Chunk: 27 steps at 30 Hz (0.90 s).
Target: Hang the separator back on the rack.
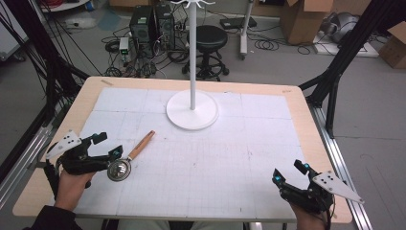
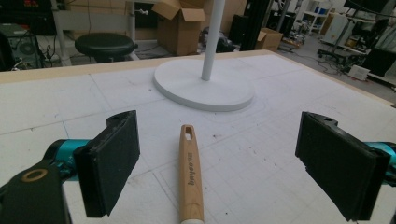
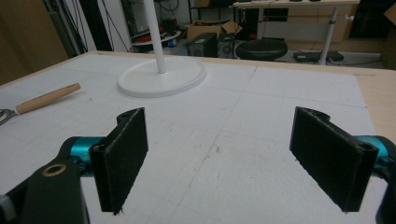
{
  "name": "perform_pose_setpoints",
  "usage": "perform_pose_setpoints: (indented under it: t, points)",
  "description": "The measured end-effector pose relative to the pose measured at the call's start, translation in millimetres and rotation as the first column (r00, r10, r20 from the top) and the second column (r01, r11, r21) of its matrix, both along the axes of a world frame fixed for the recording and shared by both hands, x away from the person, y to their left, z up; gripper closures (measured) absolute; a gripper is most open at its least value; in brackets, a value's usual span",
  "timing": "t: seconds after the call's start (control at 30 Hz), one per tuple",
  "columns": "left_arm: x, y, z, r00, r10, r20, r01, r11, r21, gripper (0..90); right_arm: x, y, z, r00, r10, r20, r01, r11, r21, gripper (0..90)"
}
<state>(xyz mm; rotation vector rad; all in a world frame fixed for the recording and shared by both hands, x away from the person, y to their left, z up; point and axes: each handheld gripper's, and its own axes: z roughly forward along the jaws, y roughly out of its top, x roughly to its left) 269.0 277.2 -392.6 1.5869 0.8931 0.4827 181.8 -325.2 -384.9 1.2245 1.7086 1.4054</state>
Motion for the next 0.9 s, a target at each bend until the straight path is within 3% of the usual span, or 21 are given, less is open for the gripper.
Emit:
perform_pose_setpoints:
  t: [0.13,0.27,0.37,0.53,0.67,0.77,0.9]
  points:
    - [0.6,-1.5,-0.6,0.9999,-0.005,-0.009,0.005,0.9999,0.014,15.8,2.1,1.0,-0.2,0.9999,0.011,-0.001,-0.011,0.9999,0.000,17.9]
    - [3.6,-3.6,0.2,0.9998,0.022,-0.001,-0.022,0.9992,0.034,15.1,1.6,2.0,-0.8,0.9997,0.024,-0.001,-0.024,0.9997,-0.006,18.0]
    - [9.8,-6.6,-2.2,0.9988,0.015,-0.047,-0.013,0.9985,0.053,15.5,0.6,1.5,-0.4,0.9998,0.020,0.001,-0.020,0.9998,0.000,18.0]
    - [24.7,-13.8,-11.3,0.9905,0.006,-0.138,0.008,0.9948,0.101,16.7,2.8,1.9,-1.0,0.9998,0.020,-0.004,-0.020,0.9998,0.006,18.0]
    - [35.9,-20.1,-14.3,0.9839,0.006,-0.179,0.019,0.9907,0.135,20.7,3.0,3.1,-1.0,0.9997,0.023,-0.006,-0.023,0.9997,0.003,18.0]
    - [42.4,-23.4,-17.6,0.9798,0.005,-0.200,0.022,0.9907,0.134,22.0,2.8,2.6,-1.0,0.9997,0.024,-0.007,-0.024,0.9997,0.004,18.0]
    - [51.2,-27.2,-26.3,0.9683,0.008,-0.250,0.035,0.9852,0.167,24.4,3.8,2.5,-1.6,0.9997,0.023,-0.008,-0.023,0.9997,0.007,18.0]
